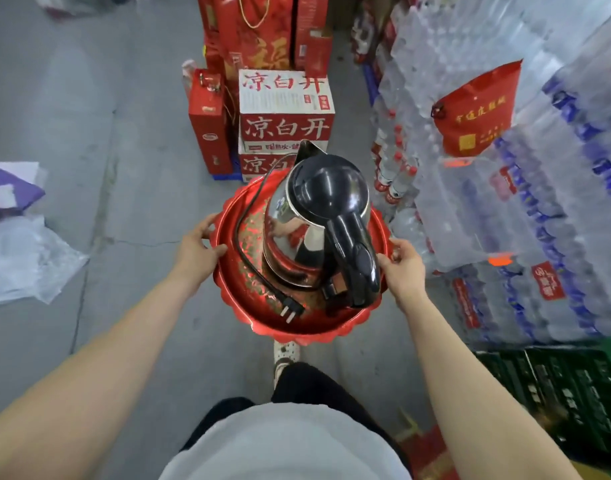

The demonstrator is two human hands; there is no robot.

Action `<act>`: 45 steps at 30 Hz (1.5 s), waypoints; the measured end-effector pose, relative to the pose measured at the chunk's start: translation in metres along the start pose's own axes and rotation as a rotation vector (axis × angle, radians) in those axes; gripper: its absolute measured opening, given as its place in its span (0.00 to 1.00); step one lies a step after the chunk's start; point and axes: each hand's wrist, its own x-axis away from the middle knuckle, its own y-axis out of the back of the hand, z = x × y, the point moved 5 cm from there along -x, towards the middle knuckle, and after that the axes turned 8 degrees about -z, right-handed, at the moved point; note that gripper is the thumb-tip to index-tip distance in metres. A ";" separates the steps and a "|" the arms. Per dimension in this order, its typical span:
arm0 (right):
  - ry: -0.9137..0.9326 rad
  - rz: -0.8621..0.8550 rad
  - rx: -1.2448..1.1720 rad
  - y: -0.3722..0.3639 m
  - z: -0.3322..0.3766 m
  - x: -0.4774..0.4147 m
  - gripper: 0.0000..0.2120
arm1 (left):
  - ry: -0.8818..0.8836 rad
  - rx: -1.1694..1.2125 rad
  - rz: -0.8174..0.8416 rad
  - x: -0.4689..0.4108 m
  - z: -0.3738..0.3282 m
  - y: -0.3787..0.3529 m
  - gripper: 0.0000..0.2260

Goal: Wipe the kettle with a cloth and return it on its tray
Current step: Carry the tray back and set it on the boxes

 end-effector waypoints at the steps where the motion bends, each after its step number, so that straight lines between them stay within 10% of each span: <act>1: 0.007 0.004 -0.011 -0.013 0.017 -0.019 0.17 | -0.008 0.014 -0.009 -0.026 -0.009 0.000 0.28; 23: -0.283 -0.142 -0.033 -0.292 0.266 -0.315 0.15 | -0.177 -0.196 0.250 -0.570 -0.173 -0.043 0.30; 45: -0.455 -0.016 0.109 -0.468 0.235 -0.611 0.18 | -0.104 -0.470 0.348 -0.875 -0.102 -0.257 0.28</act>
